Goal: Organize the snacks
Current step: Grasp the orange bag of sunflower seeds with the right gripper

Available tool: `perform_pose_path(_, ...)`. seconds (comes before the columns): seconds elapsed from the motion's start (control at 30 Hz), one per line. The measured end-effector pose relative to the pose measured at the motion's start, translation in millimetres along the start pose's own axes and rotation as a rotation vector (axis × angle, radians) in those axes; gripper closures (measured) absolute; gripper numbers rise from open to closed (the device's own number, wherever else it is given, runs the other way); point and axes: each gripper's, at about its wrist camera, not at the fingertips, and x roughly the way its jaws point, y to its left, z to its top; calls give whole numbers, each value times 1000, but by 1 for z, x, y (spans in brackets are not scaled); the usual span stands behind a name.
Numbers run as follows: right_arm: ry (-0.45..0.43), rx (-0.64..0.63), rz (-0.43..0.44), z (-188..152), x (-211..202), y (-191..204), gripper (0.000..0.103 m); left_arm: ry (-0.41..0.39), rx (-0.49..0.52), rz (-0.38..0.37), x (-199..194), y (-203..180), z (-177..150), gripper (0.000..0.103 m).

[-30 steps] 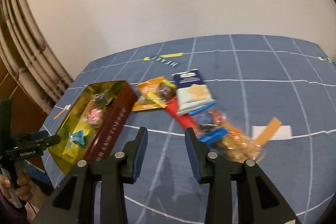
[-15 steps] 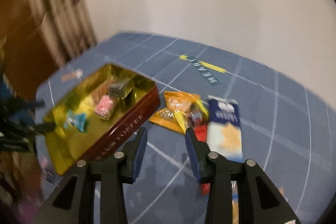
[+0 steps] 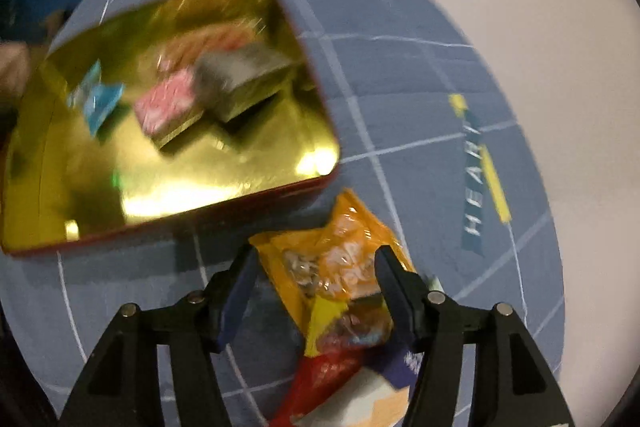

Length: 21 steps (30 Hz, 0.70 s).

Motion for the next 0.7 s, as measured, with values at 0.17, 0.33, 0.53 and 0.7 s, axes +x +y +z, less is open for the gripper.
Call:
perform_pose_path(0.17, 35, 12, 113, 3, 12, -21, 33, 13, 3, -3, 4, -4, -1, 27)
perform_pose_path(0.33, -6, 126, 152, -3, 7, -38, 80, 33, 16, 5, 9, -6, -3, 27)
perform_pose_path(0.53, -190, 292, 118, -41, -50, -19, 81, 26, 12, 20, 6, -5, -3, 27)
perform_pose_path(0.7, -436, 603, 109, -118, -118, 0, 81, -6, 42, 27, -6, -16, -3, 27)
